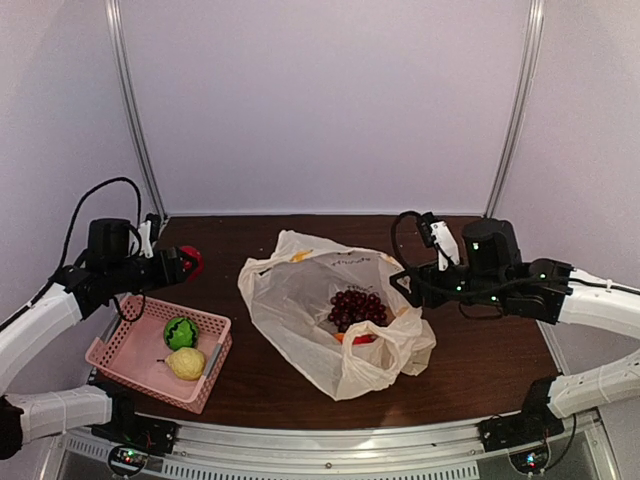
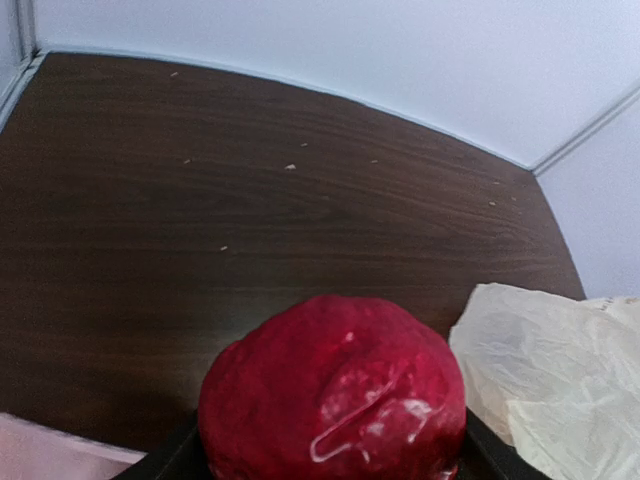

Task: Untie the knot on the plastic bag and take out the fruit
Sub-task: Place the fake fruit in the bin.

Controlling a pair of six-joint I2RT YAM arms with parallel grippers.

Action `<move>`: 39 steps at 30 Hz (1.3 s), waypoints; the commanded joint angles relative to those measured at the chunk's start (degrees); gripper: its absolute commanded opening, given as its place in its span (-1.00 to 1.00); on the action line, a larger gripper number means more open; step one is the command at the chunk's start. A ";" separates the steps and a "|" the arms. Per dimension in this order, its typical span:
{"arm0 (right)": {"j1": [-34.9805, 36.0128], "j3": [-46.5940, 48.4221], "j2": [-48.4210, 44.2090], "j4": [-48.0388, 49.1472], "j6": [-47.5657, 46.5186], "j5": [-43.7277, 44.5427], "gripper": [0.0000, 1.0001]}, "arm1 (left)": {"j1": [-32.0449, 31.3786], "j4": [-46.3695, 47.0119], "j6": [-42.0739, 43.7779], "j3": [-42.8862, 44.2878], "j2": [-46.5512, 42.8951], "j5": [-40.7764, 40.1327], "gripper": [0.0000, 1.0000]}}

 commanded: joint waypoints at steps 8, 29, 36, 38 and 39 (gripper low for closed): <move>-0.04 1.08 3.39 2.38 0.06 2.01 -0.44 | 2.44 -10.32 -11.70 -8.39 -10.43 -26.56 0.01; -0.06 0.77 4.50 3.56 1.08 4.00 -0.81 | 2.44 -15.18 -20.13 -15.37 -11.97 -30.55 0.22; -0.01 0.66 4.27 3.34 1.28 4.36 -0.83 | 2.44 -13.73 -19.43 -15.55 -11.11 -29.09 0.59; -0.01 0.68 4.15 3.27 1.28 4.51 -0.83 | 2.44 -13.90 -19.26 -15.38 -11.41 -29.25 0.68; -0.06 0.66 4.20 3.25 1.28 4.52 -0.83 | 2.44 -14.03 -19.21 -15.33 -11.46 -29.34 0.77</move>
